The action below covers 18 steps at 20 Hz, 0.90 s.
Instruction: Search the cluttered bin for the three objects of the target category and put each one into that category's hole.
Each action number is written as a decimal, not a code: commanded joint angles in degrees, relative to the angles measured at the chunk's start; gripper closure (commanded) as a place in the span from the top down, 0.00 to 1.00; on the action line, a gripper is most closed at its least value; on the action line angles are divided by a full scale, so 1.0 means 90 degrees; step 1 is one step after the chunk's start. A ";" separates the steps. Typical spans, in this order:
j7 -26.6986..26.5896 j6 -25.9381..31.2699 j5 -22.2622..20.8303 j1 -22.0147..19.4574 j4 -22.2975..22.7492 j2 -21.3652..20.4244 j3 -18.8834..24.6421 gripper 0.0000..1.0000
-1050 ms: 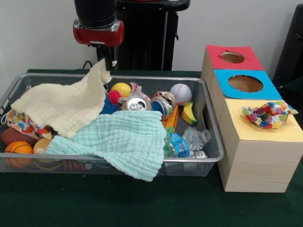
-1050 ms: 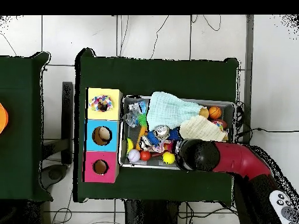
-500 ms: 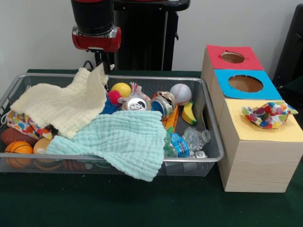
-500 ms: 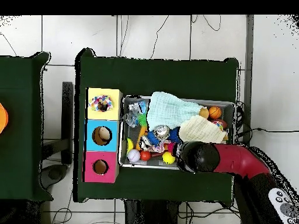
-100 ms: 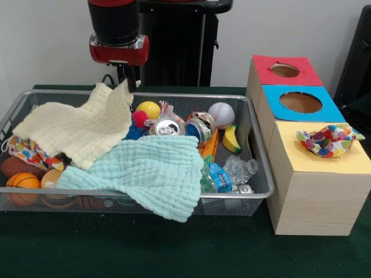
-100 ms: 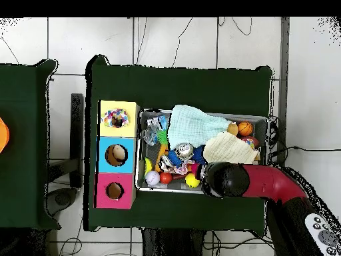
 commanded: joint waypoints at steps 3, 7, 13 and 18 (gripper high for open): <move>-0.0783 -0.0183 -0.0333 -0.0163 -0.0139 0.0174 0.0473 1.00; -0.0738 -0.0200 -0.0348 -0.0176 -0.0112 0.0189 0.0504 1.00; -0.0595 -0.0379 -0.0409 -0.0143 -0.0166 0.0317 0.0489 1.00; -0.0100 -0.0846 -0.0510 0.0166 -0.0070 0.0638 0.0320 1.00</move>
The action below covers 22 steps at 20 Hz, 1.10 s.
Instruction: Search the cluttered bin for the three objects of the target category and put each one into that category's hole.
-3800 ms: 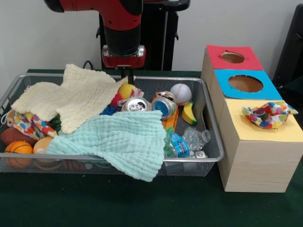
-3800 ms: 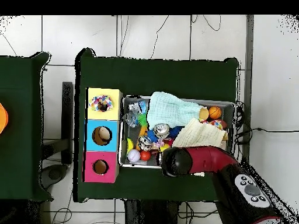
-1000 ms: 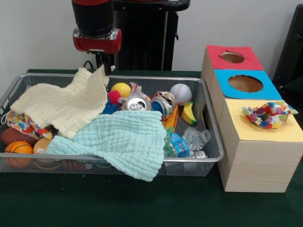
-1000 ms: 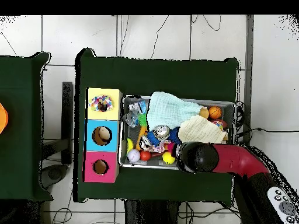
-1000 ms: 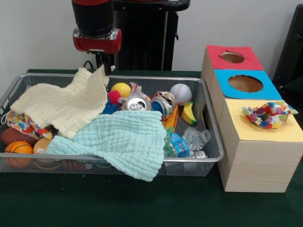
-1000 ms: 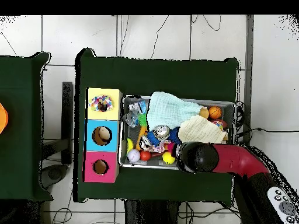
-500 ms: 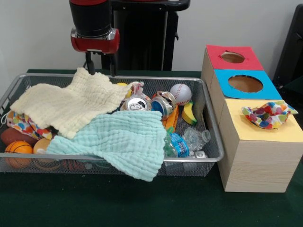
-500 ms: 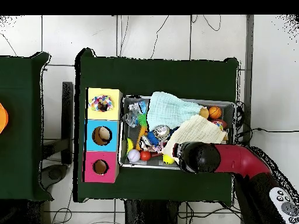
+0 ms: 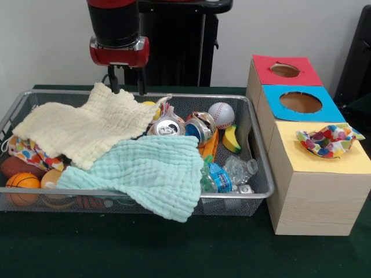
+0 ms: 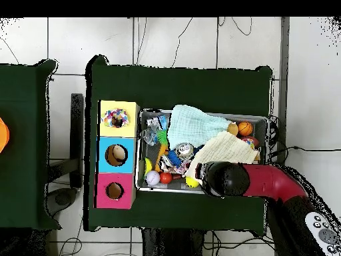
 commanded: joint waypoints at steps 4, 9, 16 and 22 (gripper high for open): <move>0.0213 -0.0959 -0.0341 0.0474 0.0112 0.0465 0.0106 1.00; 0.0314 -0.1079 -0.0213 0.0666 0.0112 0.0524 0.0020 1.00; 0.0153 -0.0992 -0.0058 0.0593 0.0280 0.0297 0.0048 1.00; -0.0114 -0.0846 -0.0091 0.0393 0.0392 0.0259 0.0120 1.00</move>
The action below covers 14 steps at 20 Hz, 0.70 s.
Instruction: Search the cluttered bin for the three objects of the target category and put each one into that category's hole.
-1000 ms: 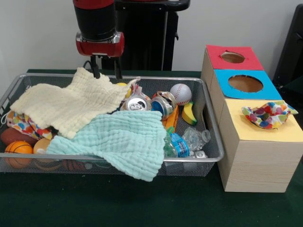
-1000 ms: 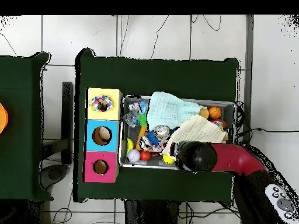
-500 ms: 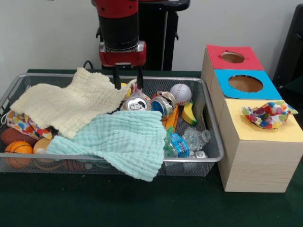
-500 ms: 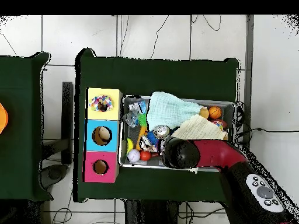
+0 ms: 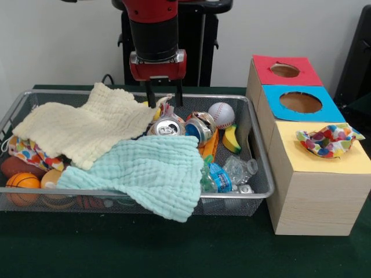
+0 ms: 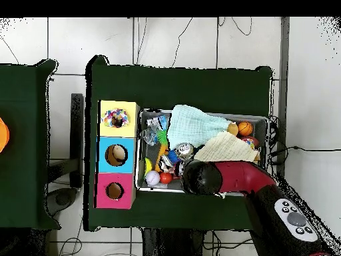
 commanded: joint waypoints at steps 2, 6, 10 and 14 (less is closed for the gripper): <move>-0.0198 -0.0039 -0.0161 -0.0280 0.0266 -0.0004 0.0106 1.00; -0.0276 -0.0079 -0.0288 -0.0353 0.0326 0.0043 0.0082 1.00; -0.0115 -0.0226 -0.0454 -0.0223 0.0335 0.0130 -0.0069 1.00; 0.0091 -0.0408 -0.0535 -0.0082 0.0379 0.0236 -0.0189 1.00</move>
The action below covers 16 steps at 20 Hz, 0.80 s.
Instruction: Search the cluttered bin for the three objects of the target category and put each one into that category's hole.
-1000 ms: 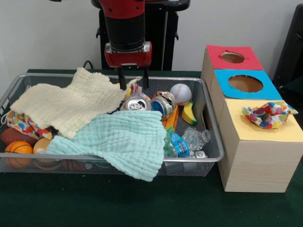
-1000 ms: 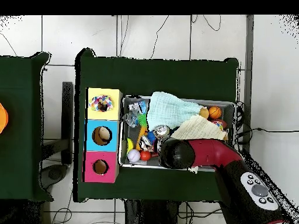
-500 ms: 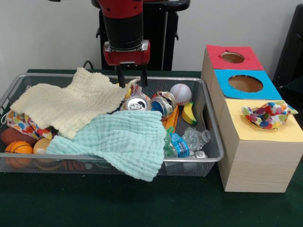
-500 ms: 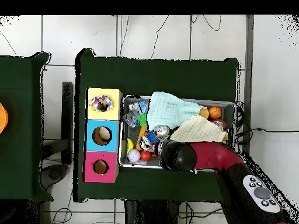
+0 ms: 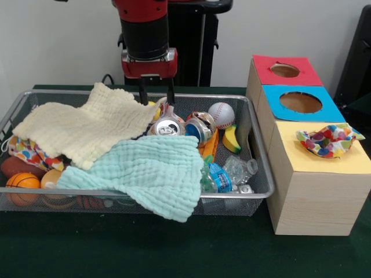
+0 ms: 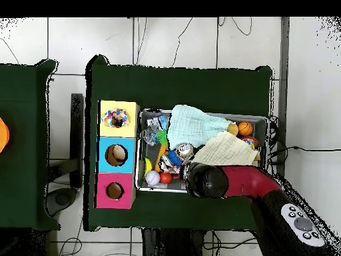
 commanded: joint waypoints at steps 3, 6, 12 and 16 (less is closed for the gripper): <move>0.0263 -0.0517 -0.0474 0.0221 0.0369 0.0222 -0.0184 1.00; 0.0297 -0.0585 -0.0464 0.0252 0.0370 0.0293 -0.0184 1.00; 0.0299 -0.0634 -0.0421 0.0280 0.0365 0.0331 -0.0221 1.00; 0.0259 -0.0679 -0.0469 0.0262 0.0265 0.0445 -0.0260 1.00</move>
